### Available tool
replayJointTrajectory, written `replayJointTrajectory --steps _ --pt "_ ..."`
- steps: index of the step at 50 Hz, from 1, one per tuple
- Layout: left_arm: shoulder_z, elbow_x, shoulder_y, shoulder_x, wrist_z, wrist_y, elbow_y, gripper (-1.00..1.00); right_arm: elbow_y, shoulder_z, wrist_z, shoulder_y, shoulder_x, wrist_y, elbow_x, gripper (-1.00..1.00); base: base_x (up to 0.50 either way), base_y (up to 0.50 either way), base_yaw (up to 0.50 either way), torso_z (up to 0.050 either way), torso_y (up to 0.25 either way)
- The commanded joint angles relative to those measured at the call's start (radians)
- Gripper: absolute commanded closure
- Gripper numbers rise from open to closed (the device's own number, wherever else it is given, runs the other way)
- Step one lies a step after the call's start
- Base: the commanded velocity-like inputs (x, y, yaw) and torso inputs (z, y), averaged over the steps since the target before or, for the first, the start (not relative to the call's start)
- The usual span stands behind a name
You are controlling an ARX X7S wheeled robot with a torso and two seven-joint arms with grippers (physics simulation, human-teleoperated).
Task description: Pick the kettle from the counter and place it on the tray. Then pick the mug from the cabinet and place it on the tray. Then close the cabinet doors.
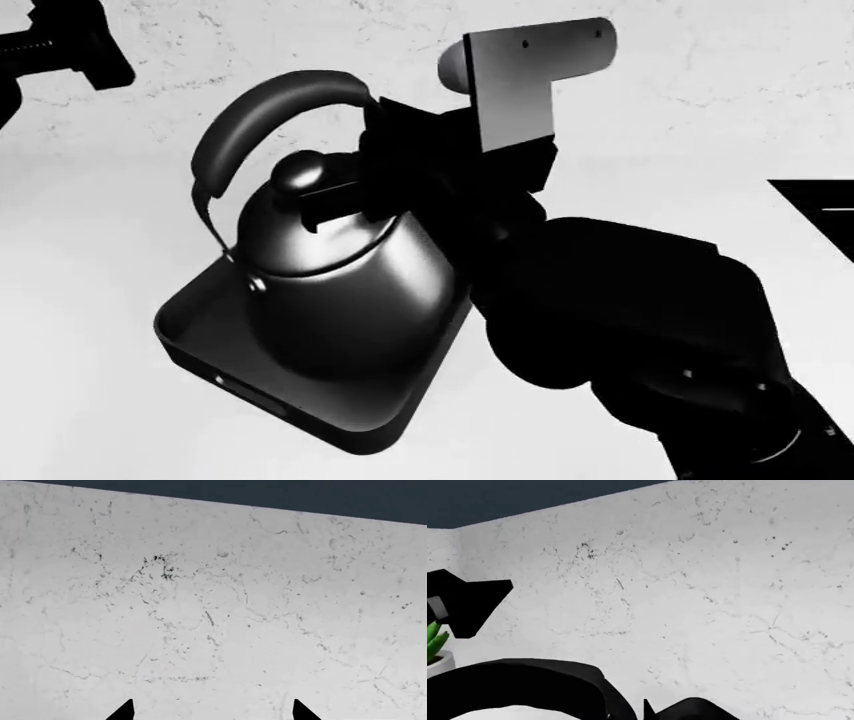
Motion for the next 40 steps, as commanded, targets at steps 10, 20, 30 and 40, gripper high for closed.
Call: replayJointTrajectory --steps 10,20,30,40 --pt "-0.023 0.01 0.046 -0.023 0.004 0.032 -0.016 -1.0 0.038 0.048 -0.142 -0.1 -0.065 -0.176 -0.094 1.0 0.0 0.0 0.0 0.001 0.001" --pt "-0.031 0.014 0.071 -0.027 0.007 0.049 -0.024 -1.0 0.106 0.063 -0.213 -0.118 -0.069 -0.253 -0.141 1.0 0.0 0.0 0.0 0.001 0.002" --pt "-0.035 0.016 0.088 -0.029 0.012 0.063 -0.031 -1.0 0.197 0.057 -0.288 -0.133 -0.077 -0.323 -0.199 1.0 0.0 0.0 0.0 0.0 0.001" --pt "-0.046 0.018 0.104 -0.035 0.015 0.077 -0.042 -1.0 0.265 0.039 -0.336 -0.154 -0.09 -0.36 -0.222 1.0 0.0 0.0 0.0 0.001 0.002"
